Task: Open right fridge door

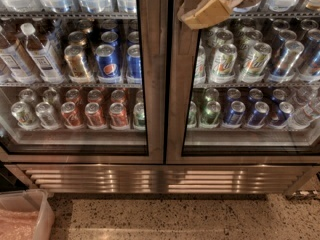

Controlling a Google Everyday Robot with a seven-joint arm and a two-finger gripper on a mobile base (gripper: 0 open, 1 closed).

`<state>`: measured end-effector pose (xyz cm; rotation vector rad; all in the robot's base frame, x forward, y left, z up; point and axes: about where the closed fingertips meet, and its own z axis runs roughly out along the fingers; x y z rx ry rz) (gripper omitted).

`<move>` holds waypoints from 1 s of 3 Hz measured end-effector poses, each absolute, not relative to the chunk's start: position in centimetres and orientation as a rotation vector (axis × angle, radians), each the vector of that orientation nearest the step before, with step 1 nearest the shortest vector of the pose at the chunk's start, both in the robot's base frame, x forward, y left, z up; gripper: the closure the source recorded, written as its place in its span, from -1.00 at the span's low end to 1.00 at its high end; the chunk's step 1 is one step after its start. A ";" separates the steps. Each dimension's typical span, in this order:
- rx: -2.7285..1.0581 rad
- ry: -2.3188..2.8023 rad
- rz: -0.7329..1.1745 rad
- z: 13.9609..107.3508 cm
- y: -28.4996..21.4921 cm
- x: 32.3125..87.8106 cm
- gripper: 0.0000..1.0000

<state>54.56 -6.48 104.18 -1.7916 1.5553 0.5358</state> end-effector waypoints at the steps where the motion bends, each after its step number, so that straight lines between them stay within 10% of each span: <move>1: -1.792 1.551 0.547 104.2 -6.5 54.5 1.00; 3: -1.802 1.539 0.556 104.1 -6.4 54.4 1.00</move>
Offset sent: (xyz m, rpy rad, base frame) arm -0.2975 -0.0110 0.0087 -0.0251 0.1544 0.1010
